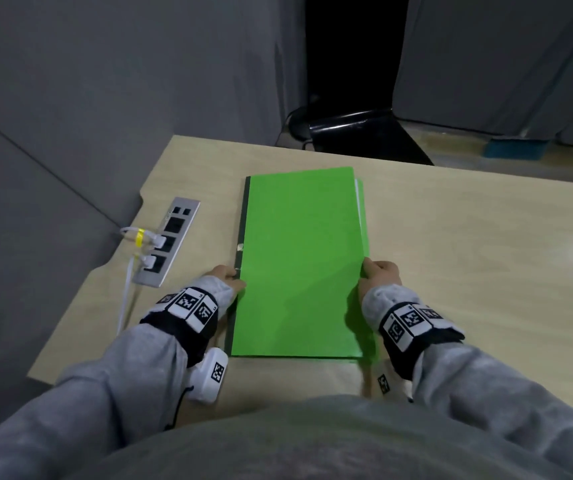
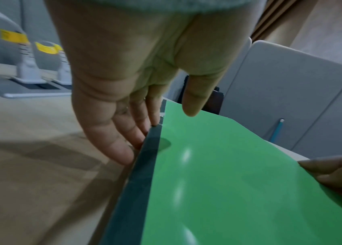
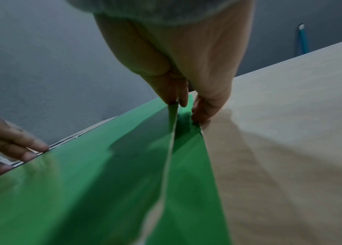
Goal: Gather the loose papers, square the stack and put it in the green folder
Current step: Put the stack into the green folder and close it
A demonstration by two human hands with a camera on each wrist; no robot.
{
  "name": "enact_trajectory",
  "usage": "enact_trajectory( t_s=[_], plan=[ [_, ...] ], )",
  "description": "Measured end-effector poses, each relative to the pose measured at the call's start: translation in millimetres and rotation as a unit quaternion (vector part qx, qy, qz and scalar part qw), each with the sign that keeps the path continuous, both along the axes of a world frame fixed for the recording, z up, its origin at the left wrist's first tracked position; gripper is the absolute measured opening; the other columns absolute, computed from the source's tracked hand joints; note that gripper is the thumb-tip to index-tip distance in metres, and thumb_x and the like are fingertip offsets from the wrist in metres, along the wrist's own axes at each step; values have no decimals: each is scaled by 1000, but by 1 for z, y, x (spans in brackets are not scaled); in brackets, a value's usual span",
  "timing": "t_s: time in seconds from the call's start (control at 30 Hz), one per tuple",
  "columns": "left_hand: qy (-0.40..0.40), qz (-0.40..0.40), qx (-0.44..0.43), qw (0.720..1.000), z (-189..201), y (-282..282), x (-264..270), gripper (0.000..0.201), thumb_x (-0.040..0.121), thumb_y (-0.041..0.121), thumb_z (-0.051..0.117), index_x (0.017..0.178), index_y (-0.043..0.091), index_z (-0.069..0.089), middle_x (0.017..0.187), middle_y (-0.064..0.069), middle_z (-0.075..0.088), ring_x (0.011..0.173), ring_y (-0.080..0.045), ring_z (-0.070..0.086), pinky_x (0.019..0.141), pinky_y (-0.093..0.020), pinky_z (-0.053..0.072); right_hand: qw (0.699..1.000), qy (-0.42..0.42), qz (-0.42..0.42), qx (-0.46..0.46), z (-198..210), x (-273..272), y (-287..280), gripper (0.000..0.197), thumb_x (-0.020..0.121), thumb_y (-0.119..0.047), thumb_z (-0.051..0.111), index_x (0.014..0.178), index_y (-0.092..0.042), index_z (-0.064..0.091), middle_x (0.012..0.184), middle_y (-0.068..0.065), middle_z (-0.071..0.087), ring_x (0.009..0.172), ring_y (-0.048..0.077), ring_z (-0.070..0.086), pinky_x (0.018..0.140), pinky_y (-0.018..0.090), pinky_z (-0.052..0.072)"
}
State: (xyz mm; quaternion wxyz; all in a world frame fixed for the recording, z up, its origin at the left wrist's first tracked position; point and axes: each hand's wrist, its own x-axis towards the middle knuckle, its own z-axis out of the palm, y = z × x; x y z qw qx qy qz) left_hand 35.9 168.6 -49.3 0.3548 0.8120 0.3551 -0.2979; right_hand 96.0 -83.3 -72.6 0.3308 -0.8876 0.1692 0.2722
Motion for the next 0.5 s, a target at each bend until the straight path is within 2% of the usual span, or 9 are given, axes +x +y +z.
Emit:
enact_trajectory(
  t_s=[0.1, 0.17, 0.2, 0.27, 0.37, 0.43, 0.5],
  plan=[
    [-22, 21, -15, 999, -2, 28, 4, 48, 92, 21, 54, 136, 12, 38, 137, -12, 44, 119, -31, 48, 97, -35, 43, 999, 19, 43, -24, 4, 8, 29, 43, 95, -3, 45, 136, -13, 40, 140, 5, 42, 116, 25, 53, 103, 28, 40],
    [-25, 25, -21, 999, -2, 44, 8, 50, 91, 22, 55, 137, 12, 37, 138, -14, 44, 120, -33, 48, 100, -42, 44, 995, 29, 90, -38, 7, 12, 45, 51, 94, 1, 43, 141, -16, 35, 146, 7, 37, 124, 27, 49, 109, 33, 38],
    [-22, 19, -18, 999, -1, 50, 10, 52, 91, 24, 55, 138, 12, 35, 140, -16, 42, 122, -34, 47, 103, -44, 43, 992, 25, 115, -45, 7, 15, 52, 52, 93, 0, 45, 142, -15, 33, 147, 9, 37, 126, 28, 47, 109, 34, 38],
    [-13, 4, 1, 1000, -1, 59, 13, 55, 93, 26, 52, 141, 10, 31, 143, -17, 39, 126, -35, 44, 106, -43, 39, 989, 2, 136, -56, 10, 17, 64, 44, 96, -11, 46, 139, -10, 38, 141, 15, 46, 124, 31, 50, 105, 35, 40],
    [-7, -10, 10, 1000, -5, 68, 18, 54, 93, 25, 50, 141, 10, 32, 144, -18, 39, 127, -34, 43, 107, -47, 38, 991, -1, 107, -77, 12, 14, 74, 41, 101, -29, 37, 137, -10, 40, 132, 15, 54, 117, 29, 56, 94, 31, 45],
    [-16, -14, 21, 1000, -7, 69, 21, 53, 91, 22, 54, 138, 6, 36, 141, -19, 43, 126, -35, 46, 106, -45, 39, 995, -6, 65, -74, 11, 15, 73, 37, 100, -29, 40, 130, -9, 46, 125, 12, 60, 109, 27, 61, 88, 29, 46],
    [-33, -10, 52, 998, -10, 69, 25, 50, 89, 19, 58, 134, 1, 43, 137, -20, 48, 126, -35, 47, 106, -40, 39, 997, 1, 45, -68, 7, 19, 71, 31, 98, -25, 47, 123, -8, 52, 120, 12, 62, 106, 27, 61, 89, 30, 46]
  ],
)
